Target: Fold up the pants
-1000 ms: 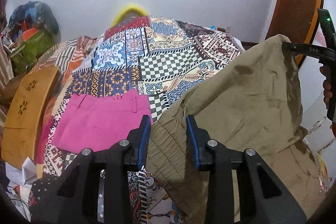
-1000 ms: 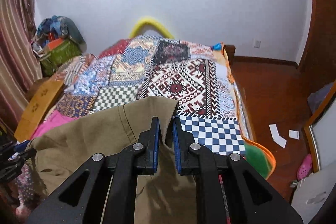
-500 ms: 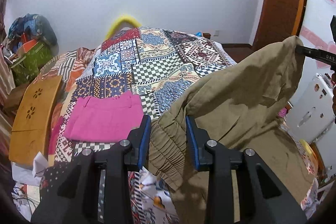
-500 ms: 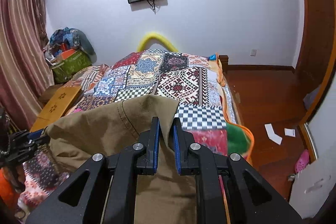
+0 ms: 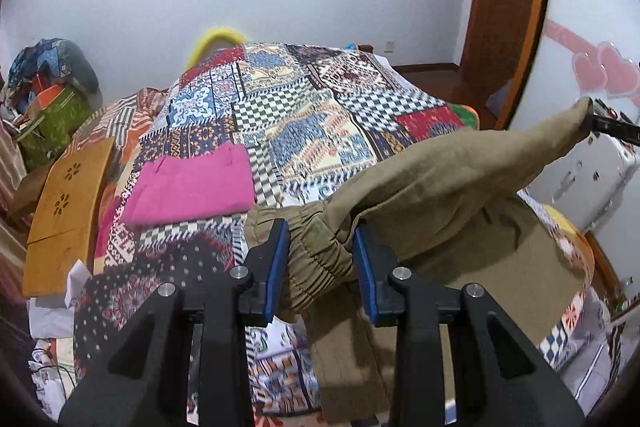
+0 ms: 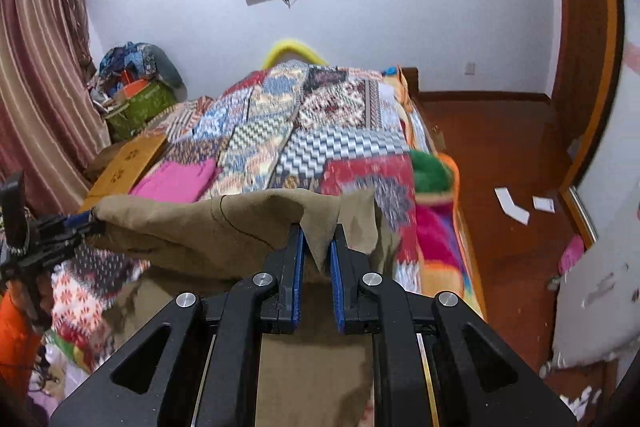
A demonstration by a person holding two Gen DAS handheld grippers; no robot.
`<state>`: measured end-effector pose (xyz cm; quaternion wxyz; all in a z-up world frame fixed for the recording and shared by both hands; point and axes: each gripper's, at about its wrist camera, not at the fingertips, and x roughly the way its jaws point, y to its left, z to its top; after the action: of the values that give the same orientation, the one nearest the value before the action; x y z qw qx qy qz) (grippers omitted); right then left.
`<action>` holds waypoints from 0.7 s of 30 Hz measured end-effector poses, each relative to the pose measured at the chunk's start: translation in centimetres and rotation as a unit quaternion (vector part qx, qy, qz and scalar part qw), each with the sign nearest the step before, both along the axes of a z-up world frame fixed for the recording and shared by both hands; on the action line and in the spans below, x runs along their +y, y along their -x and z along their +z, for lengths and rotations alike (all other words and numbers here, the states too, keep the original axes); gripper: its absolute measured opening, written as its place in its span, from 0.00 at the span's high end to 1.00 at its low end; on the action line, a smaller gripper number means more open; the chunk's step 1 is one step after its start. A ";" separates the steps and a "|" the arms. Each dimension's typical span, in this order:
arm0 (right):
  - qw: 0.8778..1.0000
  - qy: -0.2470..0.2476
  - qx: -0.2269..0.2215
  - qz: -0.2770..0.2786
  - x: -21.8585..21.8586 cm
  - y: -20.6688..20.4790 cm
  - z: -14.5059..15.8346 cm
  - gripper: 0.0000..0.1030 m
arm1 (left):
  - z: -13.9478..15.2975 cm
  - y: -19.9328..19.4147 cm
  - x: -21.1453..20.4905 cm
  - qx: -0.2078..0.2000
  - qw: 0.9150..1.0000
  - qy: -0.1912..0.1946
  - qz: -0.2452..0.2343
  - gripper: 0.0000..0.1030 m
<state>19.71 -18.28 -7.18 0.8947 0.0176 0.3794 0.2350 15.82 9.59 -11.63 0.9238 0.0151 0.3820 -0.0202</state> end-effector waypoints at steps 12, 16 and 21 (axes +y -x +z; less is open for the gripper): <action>0.998 -0.002 0.064 -0.013 -1.8 5.4 -4.8 0.89 | -3.8 4.4 -0.9 0.039 0.999 0.013 -0.008 0.70; 0.997 -0.006 0.076 -0.018 -2.3 6.7 -5.6 0.89 | -4.7 5.7 -1.3 0.046 0.999 0.014 -0.010 0.70; 0.996 0.016 0.086 -0.015 -2.4 7.9 -6.9 0.89 | -6.1 6.8 -1.5 0.062 0.998 0.025 -0.014 0.70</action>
<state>11.79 -20.72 -14.04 0.8626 0.0290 0.4580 0.2126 8.98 8.07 -17.72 0.8979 -0.0036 0.4381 -0.0433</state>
